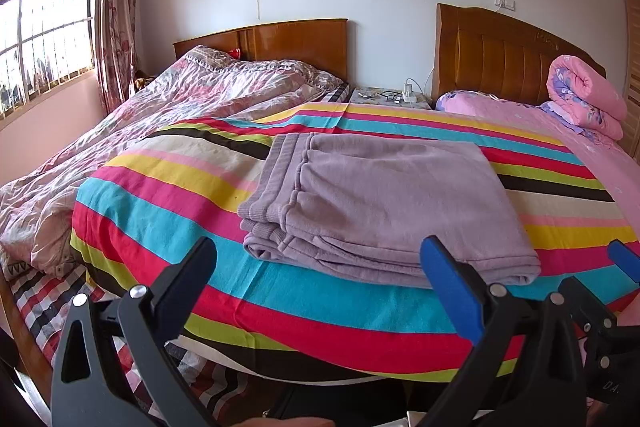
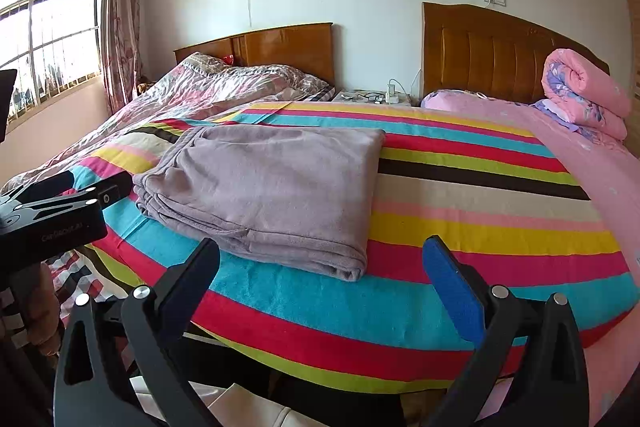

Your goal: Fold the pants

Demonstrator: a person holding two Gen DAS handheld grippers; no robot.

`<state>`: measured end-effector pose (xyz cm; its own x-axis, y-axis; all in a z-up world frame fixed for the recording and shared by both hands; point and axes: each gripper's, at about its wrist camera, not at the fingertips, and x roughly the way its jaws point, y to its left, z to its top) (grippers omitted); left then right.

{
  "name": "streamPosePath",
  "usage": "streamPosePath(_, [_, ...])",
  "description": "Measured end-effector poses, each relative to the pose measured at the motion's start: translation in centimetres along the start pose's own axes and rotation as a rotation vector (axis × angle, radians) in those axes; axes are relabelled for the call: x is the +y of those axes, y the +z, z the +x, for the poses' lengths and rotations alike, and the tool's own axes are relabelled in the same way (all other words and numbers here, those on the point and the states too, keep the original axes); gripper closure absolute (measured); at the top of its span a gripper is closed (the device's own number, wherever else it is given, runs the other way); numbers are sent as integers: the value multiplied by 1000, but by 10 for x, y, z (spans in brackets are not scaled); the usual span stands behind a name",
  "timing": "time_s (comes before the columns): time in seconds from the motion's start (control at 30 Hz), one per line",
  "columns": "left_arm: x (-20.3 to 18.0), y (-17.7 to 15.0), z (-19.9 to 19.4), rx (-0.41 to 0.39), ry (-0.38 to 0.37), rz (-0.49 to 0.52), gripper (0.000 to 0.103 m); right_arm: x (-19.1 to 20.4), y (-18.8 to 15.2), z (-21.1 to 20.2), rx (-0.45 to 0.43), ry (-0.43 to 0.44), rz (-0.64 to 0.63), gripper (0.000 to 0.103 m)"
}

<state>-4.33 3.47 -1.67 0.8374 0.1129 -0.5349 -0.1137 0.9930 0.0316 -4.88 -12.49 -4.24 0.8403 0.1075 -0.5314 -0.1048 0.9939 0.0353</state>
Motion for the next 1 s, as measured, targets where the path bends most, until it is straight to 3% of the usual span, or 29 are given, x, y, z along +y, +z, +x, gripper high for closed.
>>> streamPosePath(1.0, [-2,0,-2,-12,-2,12,1,5,0,0,3,5,-18,5])
